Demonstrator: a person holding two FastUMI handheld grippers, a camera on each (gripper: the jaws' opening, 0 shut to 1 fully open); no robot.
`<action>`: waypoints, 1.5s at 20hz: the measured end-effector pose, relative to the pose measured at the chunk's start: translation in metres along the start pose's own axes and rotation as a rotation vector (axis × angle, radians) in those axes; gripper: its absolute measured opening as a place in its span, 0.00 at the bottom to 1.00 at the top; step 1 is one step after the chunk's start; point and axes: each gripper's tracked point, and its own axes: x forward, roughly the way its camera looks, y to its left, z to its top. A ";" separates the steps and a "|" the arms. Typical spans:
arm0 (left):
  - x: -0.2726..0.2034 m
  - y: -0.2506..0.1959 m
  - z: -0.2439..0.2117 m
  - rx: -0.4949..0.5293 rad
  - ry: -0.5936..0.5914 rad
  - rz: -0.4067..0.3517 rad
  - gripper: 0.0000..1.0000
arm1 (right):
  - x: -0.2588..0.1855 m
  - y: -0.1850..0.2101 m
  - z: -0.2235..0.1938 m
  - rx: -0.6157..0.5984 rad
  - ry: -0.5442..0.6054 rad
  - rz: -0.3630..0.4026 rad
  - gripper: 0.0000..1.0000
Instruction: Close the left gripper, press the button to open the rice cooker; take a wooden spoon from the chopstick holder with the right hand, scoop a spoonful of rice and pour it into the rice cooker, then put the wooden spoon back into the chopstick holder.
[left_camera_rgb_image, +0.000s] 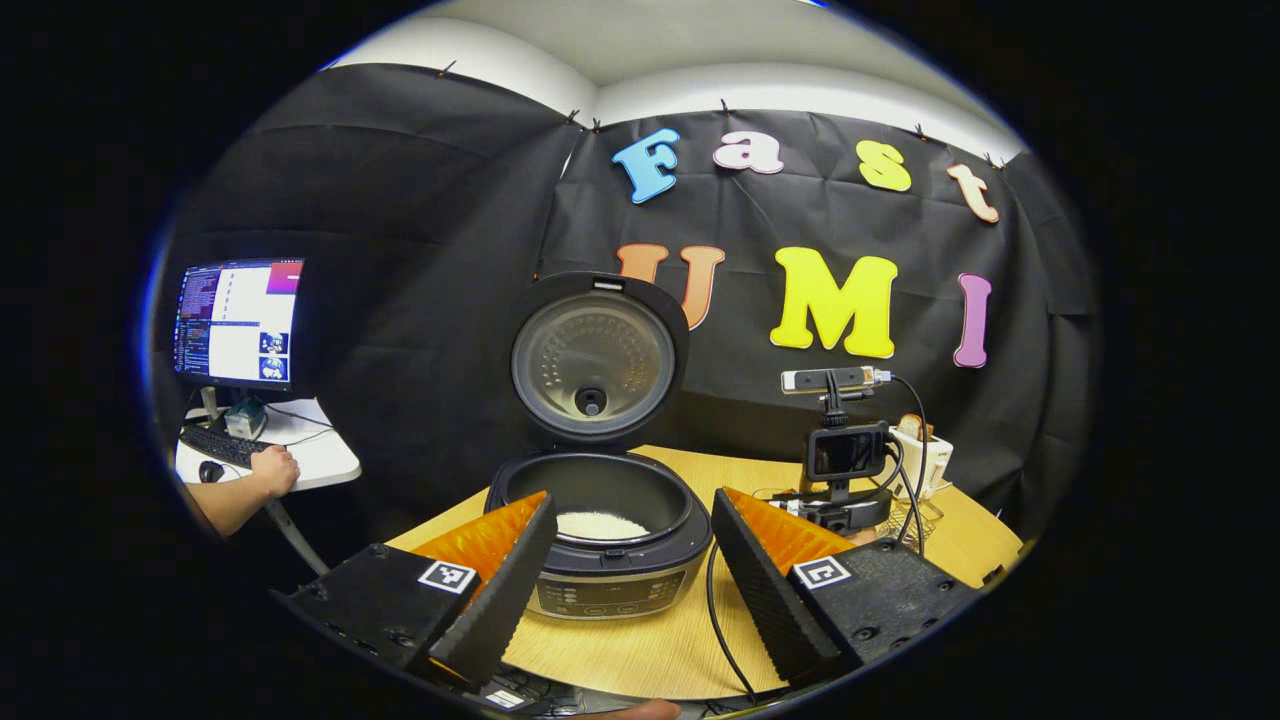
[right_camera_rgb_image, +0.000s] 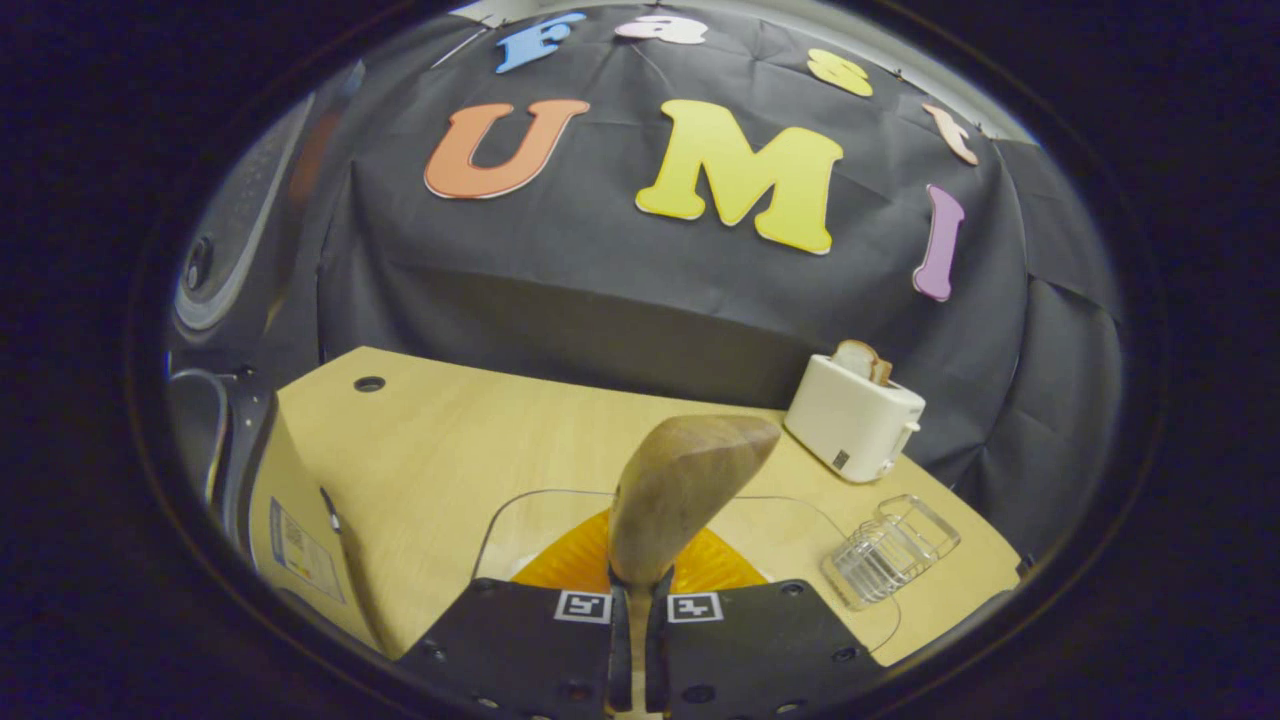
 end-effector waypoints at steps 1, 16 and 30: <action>0.000 -0.002 -0.001 -0.002 0.005 -0.003 0.99 | -0.001 0.001 -0.001 0.041 0.013 0.013 0.06; 0.008 -0.002 -0.012 -0.013 0.041 -0.003 0.99 | -0.025 -0.018 -0.025 0.691 0.182 0.189 0.05; 0.008 -0.011 -0.010 0.001 0.031 -0.025 0.99 | -0.022 -0.017 -0.023 1.015 0.328 0.364 0.04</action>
